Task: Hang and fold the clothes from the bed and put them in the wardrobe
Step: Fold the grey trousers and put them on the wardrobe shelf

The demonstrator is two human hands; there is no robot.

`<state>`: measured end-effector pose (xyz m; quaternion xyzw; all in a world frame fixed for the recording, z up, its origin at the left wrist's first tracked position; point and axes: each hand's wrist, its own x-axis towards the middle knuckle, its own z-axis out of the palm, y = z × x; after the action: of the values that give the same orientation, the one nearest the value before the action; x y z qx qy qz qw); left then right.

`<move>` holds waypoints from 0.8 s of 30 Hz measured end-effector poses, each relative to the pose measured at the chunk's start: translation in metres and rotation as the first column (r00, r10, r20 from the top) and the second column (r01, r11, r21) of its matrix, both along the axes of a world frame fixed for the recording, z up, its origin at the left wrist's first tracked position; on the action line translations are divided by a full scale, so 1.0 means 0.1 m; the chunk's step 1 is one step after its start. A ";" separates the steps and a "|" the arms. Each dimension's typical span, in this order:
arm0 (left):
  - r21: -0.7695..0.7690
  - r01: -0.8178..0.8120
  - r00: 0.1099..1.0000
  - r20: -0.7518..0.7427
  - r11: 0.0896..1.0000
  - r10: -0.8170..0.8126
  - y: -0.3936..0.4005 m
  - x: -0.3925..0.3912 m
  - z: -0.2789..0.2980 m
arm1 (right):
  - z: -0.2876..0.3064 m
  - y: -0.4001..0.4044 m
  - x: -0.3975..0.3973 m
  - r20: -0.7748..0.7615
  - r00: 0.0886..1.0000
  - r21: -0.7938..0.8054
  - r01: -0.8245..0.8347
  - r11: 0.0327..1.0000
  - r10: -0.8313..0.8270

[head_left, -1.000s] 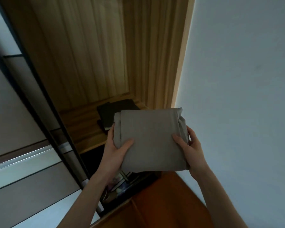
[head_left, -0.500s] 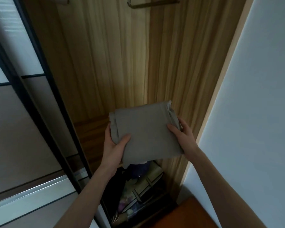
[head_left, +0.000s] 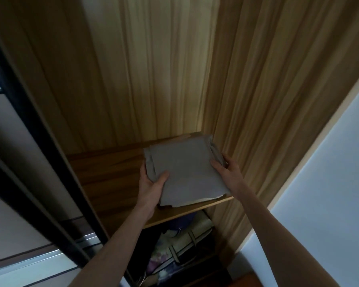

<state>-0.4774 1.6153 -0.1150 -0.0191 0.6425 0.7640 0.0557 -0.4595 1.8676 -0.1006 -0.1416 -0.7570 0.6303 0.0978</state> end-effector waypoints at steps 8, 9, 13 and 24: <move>-0.073 -0.049 0.998 0.024 0.996 0.051 0.14 -0.25 -0.28 | -0.29 0.17 -0.30 0.027 0.997 0.044 -0.075 0.996 0.074; -0.084 -0.043 0.999 0.021 0.996 0.045 0.16 -0.26 -0.31 | -0.33 0.18 -0.31 0.033 0.997 0.044 -0.071 0.996 0.070; -0.112 -0.034 0.999 0.018 0.993 0.036 0.21 -0.34 -0.40 | -0.50 0.23 -0.36 0.044 0.998 0.050 -0.042 0.998 0.039; -0.190 -0.038 0.999 0.017 0.981 0.042 0.22 -0.54 -0.38 | -0.53 0.25 -0.55 0.033 0.997 0.077 -0.075 0.994 0.073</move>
<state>-0.5316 1.6375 -0.1527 -0.0453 0.7112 0.7001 0.0449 -0.5145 1.8922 -0.1534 -0.1190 -0.7873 0.6011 0.0686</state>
